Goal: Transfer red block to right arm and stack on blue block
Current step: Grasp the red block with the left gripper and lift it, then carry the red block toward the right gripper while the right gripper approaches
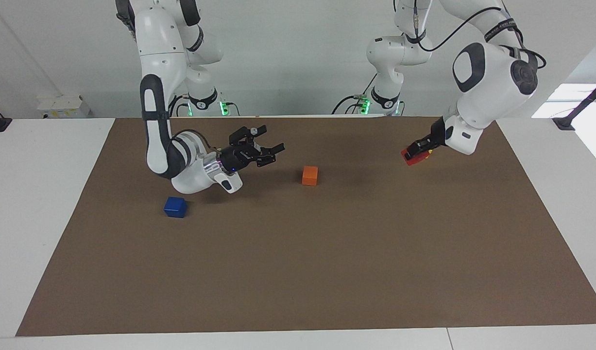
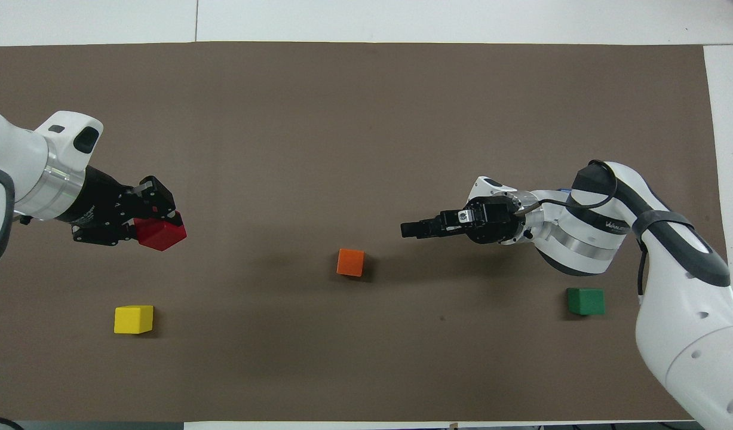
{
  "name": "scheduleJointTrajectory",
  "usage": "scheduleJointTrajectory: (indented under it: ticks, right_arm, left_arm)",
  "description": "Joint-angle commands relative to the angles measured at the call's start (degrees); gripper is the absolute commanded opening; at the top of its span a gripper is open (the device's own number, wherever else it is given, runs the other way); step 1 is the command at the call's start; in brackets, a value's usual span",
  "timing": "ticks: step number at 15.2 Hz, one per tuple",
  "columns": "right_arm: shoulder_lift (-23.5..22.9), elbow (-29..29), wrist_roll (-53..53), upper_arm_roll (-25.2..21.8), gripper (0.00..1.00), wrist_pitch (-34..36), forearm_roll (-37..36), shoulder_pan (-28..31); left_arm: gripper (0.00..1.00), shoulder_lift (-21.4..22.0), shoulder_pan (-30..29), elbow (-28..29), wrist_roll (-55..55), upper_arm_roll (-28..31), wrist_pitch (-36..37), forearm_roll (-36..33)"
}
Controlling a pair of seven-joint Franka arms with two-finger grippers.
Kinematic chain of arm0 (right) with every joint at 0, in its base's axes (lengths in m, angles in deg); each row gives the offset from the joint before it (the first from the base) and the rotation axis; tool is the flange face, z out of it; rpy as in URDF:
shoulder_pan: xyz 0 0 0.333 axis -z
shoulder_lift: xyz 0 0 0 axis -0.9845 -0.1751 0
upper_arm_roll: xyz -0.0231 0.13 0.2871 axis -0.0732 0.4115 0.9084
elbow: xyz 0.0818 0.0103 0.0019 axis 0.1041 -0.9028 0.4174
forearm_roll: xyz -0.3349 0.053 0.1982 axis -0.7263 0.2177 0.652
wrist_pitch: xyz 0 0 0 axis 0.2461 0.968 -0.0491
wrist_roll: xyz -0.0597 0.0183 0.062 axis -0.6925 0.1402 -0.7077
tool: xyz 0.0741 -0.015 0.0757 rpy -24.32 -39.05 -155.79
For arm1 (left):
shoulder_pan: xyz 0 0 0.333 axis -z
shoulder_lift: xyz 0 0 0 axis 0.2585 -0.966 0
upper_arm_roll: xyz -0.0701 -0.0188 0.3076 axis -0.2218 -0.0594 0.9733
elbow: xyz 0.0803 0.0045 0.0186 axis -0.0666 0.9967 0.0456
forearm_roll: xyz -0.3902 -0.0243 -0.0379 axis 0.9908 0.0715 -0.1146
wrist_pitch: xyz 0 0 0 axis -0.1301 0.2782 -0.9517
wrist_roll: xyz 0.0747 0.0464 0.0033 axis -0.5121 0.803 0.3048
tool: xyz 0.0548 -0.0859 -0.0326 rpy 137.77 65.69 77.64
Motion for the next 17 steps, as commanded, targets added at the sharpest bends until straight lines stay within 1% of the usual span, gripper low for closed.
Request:
scheduleJointTrajectory:
  ticks: [1, 2, 4, 8, 9, 10, 12, 13, 14, 15, 17]
  right_arm:
    - [-3.34, 1.19, -0.26, 2.29, 1.0, 3.16, 4.98, -0.65]
    - [-3.79, 1.54, -1.4, 3.26, 1.0, 3.07, 7.18, -0.91]
    - [-3.79, 1.98, -1.93, 3.36, 1.0, 1.24, 7.9, -1.26]
    - [-3.61, 3.3, -1.59, 3.62, 1.0, -6.67, 8.69, -2.58]
    - [-3.61, 3.3, -1.41, 3.71, 1.0, -7.03, 9.83, -3.62]
    - [-3.61, 3.21, -0.1, 3.71, 1.0, -7.38, 12.62, -5.72]
    - [-3.61, 3.12, 2.28, 3.71, 1.0, -9.13, 17.55, -9.51]
    - [-3.61, 3.3, 2.46, 3.71, 1.0, -10.19, 18.53, -10.31]
    - [-3.61, 3.3, 2.89, 3.62, 1.0, -10.72, 19.15, -11.01]
    - [-3.61, 3.3, 3.33, 3.62, 1.0, -11.16, 19.24, -11.45]
    - [-3.53, 3.3, 3.86, 3.8, 1.0, -10.99, 19.85, -12.42]
  left_arm:
    - [0.0, 4.77, 1.1, 1.15, 9.11, -0.25, 2.7, 5.17]
    - [0.0, 4.95, 1.55, 1.06, 14.9, -0.78, 2.7, 7.1]
    - [0.0, 5.22, 1.81, 0.8, 27.11, -3.23, 1.57, 11.75]
    - [0.0, 5.13, 1.9, 1.15, 52.34, -7.01, -6.42, 19.75]
    - [0.0, 5.13, 1.9, 1.24, 56.66, -7.98, -7.13, 20.56]
    - [0.0, 5.13, 1.9, 1.5, 60.97, -8.77, -8.27, 21.43]
    - [0.0, 5.22, 1.99, 2.72, 71.24, -10.53, -14.48, 22.67]
    - [0.0, 5.22, 2.69, 3.69, 75.21, -11.67, -18.35, 22.67]
    - [0.0, 5.48, 4.69, 5.09, 77.6, -11.94, -22.22, 22.67]
    - [0.0, 6.0, 5.93, 6.41, 78.14, -12.03, -24.87, 22.76]
    - [0.0, 6.1, 6.12, 7.04, 79.11, -12.03, -25.95, 24.25]
